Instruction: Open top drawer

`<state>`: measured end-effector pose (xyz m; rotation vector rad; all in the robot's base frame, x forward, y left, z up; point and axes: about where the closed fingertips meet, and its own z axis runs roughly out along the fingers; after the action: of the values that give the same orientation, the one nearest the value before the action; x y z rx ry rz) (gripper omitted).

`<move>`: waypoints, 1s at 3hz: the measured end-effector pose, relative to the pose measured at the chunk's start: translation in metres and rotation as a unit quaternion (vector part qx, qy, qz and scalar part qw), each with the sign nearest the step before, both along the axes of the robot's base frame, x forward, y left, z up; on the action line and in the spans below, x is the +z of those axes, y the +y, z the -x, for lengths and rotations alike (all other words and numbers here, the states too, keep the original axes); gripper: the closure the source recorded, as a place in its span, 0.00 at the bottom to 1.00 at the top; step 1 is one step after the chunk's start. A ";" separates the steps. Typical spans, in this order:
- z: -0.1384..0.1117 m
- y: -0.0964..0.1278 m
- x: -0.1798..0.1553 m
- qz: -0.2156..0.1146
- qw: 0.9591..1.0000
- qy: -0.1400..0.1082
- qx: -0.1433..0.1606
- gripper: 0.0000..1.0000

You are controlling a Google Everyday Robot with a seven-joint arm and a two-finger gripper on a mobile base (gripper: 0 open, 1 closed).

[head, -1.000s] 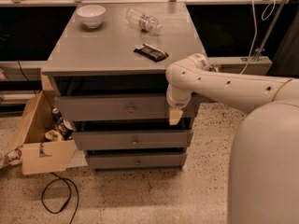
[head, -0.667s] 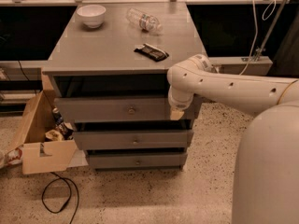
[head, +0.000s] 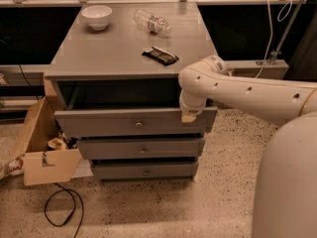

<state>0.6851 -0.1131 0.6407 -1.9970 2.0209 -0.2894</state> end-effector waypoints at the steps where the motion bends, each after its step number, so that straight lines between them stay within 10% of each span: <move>1: 0.005 0.003 0.006 -0.011 1.000 -0.005 0.007 0.00; 3: 0.004 0.007 0.000 -0.009 1.000 0.011 0.019 0.00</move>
Offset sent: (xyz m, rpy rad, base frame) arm -0.0047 0.0030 0.0060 0.0220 -0.0107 0.0140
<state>0.6810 -0.1059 0.6407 -2.0344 1.9888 -0.2426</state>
